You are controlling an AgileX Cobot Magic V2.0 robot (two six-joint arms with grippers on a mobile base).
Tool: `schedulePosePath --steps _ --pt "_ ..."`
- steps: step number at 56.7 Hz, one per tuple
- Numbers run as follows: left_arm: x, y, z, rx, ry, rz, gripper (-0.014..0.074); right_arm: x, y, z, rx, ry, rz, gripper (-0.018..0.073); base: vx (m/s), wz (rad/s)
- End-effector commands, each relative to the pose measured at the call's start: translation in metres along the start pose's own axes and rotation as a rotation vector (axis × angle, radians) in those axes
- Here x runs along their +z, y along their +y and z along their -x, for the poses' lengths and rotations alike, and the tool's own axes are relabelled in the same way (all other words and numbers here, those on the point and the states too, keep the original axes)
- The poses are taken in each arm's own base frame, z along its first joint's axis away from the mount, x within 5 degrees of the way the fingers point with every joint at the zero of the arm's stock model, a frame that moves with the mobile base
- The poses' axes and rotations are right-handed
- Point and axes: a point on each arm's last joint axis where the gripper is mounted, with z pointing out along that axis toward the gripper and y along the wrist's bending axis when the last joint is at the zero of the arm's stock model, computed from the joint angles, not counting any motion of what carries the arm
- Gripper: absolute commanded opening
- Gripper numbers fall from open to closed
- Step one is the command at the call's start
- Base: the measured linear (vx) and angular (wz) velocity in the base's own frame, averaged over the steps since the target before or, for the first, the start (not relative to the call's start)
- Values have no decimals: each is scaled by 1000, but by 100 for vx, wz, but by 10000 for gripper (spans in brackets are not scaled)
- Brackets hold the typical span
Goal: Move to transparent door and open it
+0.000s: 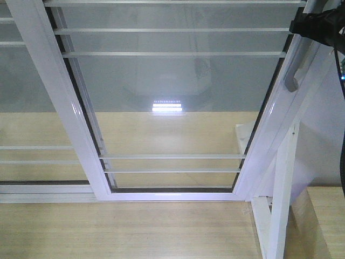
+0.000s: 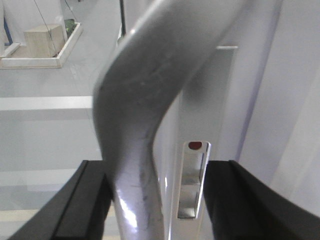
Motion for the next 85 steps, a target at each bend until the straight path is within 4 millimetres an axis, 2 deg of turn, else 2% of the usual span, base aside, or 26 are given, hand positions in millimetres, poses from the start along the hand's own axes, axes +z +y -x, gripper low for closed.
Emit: schedulePosePath --steps 1,14,20,38,66,85 --pt "-4 -1 21 -13 -122 3 486 -8 -5 34 13 -184 -14 366 0 0" --pt "-4 -1 21 -13 -121 3 486 -8 1 33 32 -177 4 104 0 0" --pt "-4 -1 21 -13 -118 2 486 -12 14 38 6 -188 41 -15 0 0" --pt "-4 -1 20 -14 -102 0 486 -21 69 41 -85 -204 182 -8 0 0" --pt "-4 -1 16 -14 -65 -5 486 -33 121 39 -105 -206 310 -8 0 0" --pt "-4 -1 16 -17 -65 -5 486 -53 173 37 -135 -214 446 -8 0 0"
